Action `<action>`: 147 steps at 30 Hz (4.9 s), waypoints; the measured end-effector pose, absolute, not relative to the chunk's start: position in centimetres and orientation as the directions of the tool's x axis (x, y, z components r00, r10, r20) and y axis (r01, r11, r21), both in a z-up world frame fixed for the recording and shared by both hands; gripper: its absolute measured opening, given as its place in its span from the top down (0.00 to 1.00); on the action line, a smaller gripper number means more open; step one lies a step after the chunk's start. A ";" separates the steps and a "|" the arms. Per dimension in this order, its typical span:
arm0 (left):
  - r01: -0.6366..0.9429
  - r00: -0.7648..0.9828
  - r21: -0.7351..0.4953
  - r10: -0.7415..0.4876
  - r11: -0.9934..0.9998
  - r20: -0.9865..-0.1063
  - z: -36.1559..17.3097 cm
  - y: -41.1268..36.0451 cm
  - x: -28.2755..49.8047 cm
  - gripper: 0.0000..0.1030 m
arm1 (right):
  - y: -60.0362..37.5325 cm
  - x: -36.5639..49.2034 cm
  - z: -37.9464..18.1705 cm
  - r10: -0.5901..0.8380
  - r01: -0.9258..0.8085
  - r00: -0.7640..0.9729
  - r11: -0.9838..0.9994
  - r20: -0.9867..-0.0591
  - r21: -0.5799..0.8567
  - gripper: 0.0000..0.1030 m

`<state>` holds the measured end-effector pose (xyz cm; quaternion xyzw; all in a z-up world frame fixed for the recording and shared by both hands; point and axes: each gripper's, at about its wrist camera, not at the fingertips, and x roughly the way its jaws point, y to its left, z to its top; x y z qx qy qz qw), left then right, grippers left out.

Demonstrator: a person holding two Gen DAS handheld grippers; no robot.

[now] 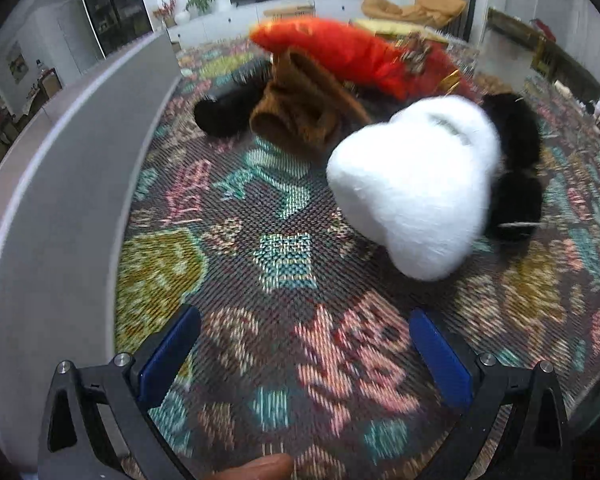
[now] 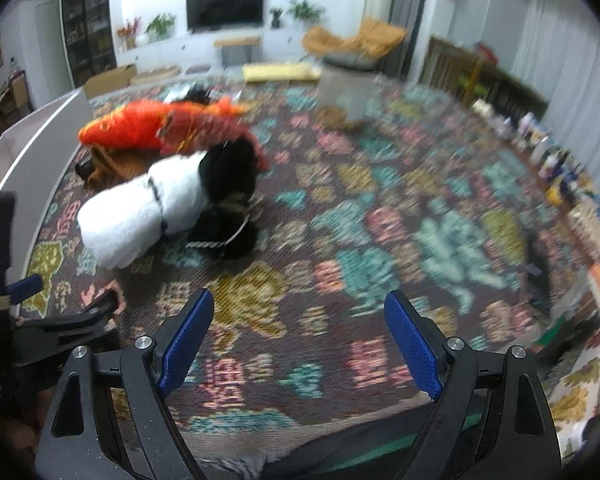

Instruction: Organize soft objects

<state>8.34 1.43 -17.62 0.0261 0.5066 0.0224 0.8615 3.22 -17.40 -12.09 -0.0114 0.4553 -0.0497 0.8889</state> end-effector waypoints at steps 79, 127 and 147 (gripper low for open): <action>0.048 0.591 -0.005 -0.033 0.999 -0.806 -18.4 3.3 8.9 0.00 | -15.4 9.6 -18.0 -0.025 0.028 0.610 1.000 -0.792 -0.010 0.08; 0.331 0.557 0.048 -0.154 0.942 -0.816 -13.4 -1.9 7.7 0.52 | -24.8 5.2 -16.3 0.093 0.304 0.708 0.855 -0.700 0.421 0.10; 0.237 0.553 -0.028 -0.159 0.971 -0.818 -14.5 1.9 4.9 0.58 | -16.8 15.9 -15.4 0.211 -0.076 0.401 0.977 -0.891 0.198 0.72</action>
